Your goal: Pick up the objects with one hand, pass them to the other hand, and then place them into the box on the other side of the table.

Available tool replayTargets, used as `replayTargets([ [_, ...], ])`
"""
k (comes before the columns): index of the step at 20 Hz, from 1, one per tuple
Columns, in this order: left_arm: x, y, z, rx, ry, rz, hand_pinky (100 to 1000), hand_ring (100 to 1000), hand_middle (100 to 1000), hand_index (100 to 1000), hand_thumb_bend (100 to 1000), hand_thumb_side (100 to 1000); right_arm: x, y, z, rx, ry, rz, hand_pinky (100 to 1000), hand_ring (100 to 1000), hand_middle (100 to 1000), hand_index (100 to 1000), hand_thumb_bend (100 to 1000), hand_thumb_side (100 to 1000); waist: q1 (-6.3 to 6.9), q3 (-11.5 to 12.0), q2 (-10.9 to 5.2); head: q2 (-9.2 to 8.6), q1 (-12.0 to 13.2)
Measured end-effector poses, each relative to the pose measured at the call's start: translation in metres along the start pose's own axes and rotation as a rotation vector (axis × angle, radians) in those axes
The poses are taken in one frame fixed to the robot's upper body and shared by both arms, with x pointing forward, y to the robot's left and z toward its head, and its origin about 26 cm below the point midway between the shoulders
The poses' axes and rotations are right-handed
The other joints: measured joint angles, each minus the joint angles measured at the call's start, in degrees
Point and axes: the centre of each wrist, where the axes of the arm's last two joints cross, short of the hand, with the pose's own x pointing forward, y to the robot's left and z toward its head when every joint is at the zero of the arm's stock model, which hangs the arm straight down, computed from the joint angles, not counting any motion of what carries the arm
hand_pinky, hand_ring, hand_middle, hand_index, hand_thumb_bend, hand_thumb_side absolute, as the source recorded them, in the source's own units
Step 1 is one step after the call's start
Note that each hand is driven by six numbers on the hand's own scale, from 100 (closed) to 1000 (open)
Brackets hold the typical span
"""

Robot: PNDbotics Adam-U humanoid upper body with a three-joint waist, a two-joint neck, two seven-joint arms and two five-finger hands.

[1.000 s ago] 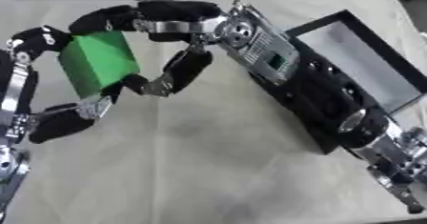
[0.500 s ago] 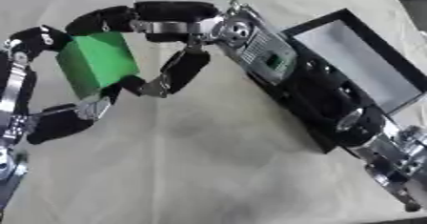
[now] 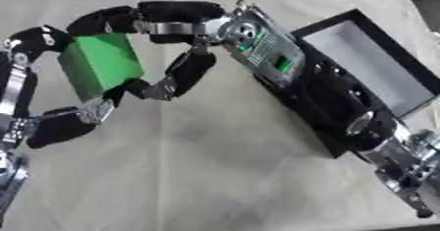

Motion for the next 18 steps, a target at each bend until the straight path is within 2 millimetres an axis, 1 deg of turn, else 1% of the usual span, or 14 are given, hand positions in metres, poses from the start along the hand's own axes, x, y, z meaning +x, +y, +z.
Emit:
replayTargets([
  [15,0.0023,-0.0025,-0.0003,0.016,-0.034,0.054,769,583,435,499,100,100,0.0029,-0.0010,-0.0009,-0.004,-0.012,0.009,1000,995,999,1000,100,174,0.00,-0.1,0.00,-0.02,-0.2],
  [18,0.0024,-0.0025,-0.0003,0.016,-0.037,0.058,768,582,433,505,100,100,0.0030,-0.0011,-0.0009,-0.005,-0.012,0.009,1000,982,956,1000,100,188,0.00,-0.1,0.00,-0.03,-0.4],
])
